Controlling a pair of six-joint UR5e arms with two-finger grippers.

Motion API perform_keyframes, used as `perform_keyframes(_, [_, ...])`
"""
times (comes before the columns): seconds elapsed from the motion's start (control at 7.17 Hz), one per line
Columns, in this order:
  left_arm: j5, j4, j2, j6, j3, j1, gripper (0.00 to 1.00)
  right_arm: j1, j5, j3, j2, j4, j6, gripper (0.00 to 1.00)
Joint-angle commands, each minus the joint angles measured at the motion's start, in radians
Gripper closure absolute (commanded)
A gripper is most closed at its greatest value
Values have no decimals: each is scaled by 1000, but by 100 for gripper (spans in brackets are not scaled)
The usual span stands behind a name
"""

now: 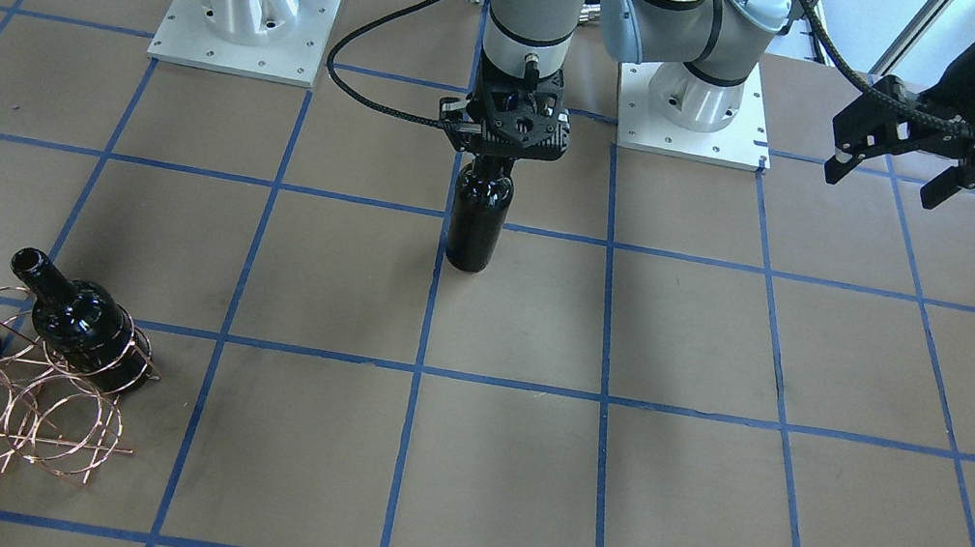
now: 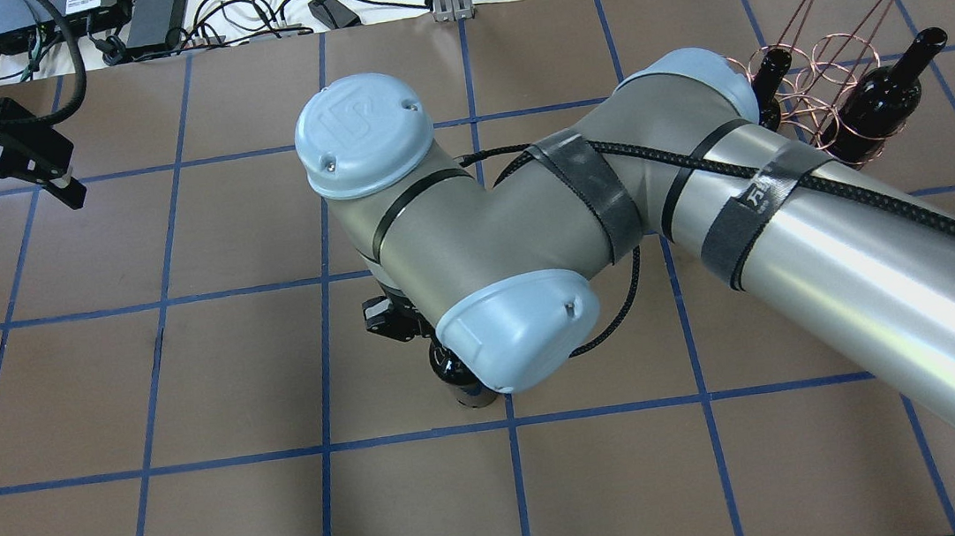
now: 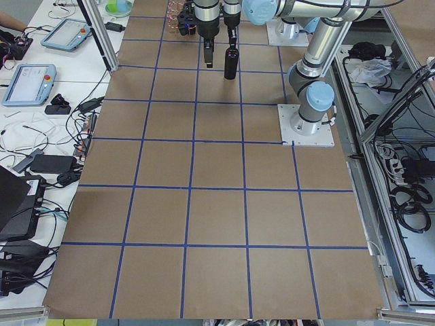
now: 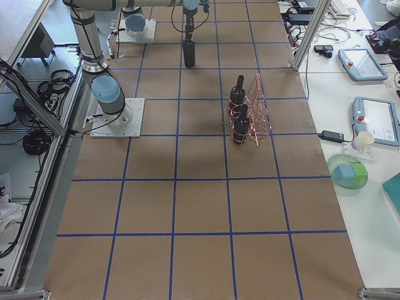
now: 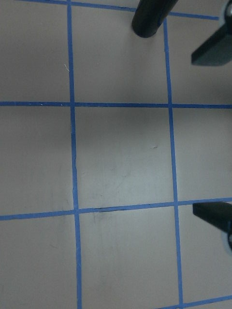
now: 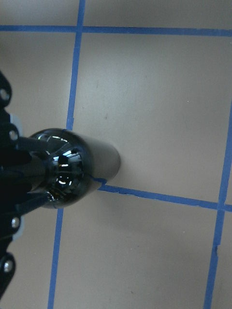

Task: Place wine into wine basket
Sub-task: 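Close the right gripper on the bottle neck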

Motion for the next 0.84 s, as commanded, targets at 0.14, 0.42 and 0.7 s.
perform_keyframes(0.14, [-1, 0, 0, -2, -1, 0, 0, -11, 39, -10, 4, -15, -88, 100])
perform_keyframes(0.42, [-1, 0, -1, -2, -1, 0, 0, -37, 36, -15, 4, -17, -159, 100])
perform_keyframes(0.7, [-1, 0, -1, -2, -1, 0, 0, -124, 24, -35, -7, -4, -258, 100])
